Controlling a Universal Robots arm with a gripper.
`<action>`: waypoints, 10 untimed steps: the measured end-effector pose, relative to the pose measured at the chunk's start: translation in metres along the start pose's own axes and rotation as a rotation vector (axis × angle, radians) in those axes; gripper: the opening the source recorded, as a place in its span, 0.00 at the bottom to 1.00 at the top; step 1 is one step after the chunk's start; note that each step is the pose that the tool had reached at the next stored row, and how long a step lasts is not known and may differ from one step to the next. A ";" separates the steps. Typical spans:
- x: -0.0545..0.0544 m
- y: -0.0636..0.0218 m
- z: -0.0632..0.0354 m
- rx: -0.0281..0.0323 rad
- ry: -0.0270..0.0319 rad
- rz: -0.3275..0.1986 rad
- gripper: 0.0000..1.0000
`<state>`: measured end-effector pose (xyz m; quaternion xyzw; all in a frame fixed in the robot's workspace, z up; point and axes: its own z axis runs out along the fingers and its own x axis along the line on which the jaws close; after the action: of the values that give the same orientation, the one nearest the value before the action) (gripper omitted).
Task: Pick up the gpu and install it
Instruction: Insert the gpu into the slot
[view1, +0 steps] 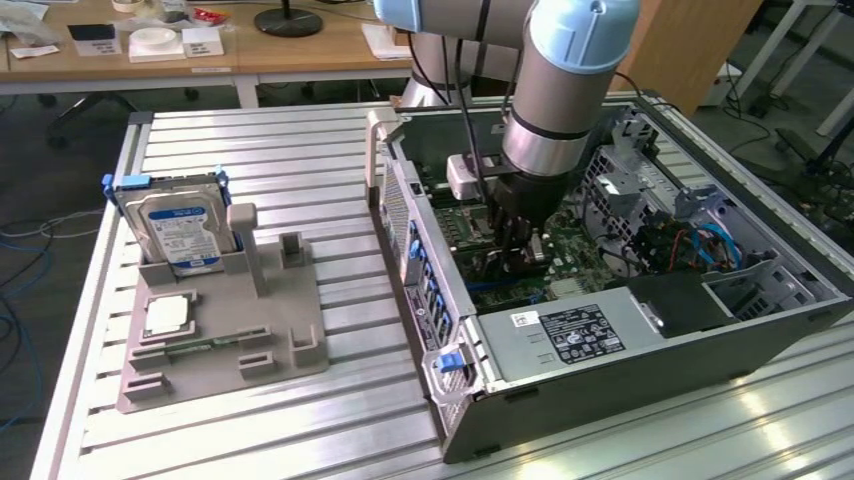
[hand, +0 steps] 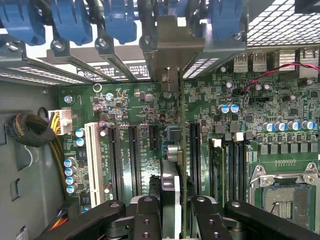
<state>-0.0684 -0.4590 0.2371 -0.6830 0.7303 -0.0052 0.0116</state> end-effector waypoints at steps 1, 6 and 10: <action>0.000 0.0002 0.0000 0.0000 0.0002 0.000 0.28; 0.000 0.0005 0.0008 0.0001 0.0000 0.000 0.28; 0.000 0.0004 0.0009 0.0002 -0.0002 0.000 0.28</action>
<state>-0.0688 -0.4587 0.2363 -0.6831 0.7302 -0.0052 0.0117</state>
